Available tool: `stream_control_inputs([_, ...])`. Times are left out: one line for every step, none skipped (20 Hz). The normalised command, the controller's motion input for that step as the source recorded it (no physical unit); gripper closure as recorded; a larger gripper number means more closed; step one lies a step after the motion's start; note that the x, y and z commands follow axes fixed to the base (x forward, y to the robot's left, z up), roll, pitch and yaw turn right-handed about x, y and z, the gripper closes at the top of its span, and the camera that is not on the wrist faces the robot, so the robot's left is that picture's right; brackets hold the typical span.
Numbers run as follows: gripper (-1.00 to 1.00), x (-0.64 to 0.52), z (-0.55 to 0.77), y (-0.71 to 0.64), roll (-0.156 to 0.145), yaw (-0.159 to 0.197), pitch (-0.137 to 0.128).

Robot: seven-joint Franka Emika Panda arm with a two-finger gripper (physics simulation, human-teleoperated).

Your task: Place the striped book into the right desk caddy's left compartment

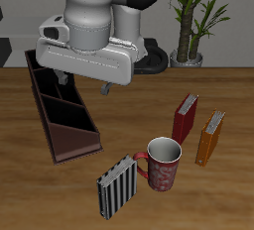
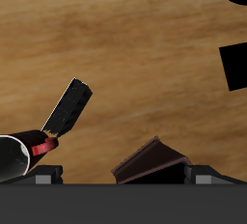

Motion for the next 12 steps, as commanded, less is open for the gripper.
stream_control_inputs([-1.0,0.12,-0.05,0.19,-0.002,-0.051,-0.016])
stream_control_inputs([-1.0,0.2,-0.09,0.23,-0.02,-0.08,-0.006])
stream_control_inputs([-1.0,-0.02,0.0,-0.01,0.0,0.0,0.0])
stream_control_inputs([-1.0,0.5,-0.24,0.62,0.007,-0.093,0.006])
stream_control_inputs([-1.0,0.19,-0.12,0.26,-0.004,-0.076,0.037])
stream_control_inputs([-1.0,-0.03,0.01,-0.03,0.0,0.0,0.0])
stream_control_inputs([-1.0,0.14,-0.07,0.25,0.029,-0.133,-0.023])
stream_control_inputs([-1.0,0.15,-0.1,0.34,0.031,0.007,-0.068])
stream_control_inputs([-1.0,0.14,-0.28,0.23,0.003,-0.067,0.051])
stream_control_inputs([-1.0,0.17,-0.23,0.27,-0.039,-0.069,-0.007])
stream_control_inputs([-1.0,0.14,-0.28,0.27,-0.001,0.061,-0.062])
stream_control_inputs([-1.0,0.21,-0.38,0.14,0.016,-0.089,0.047])
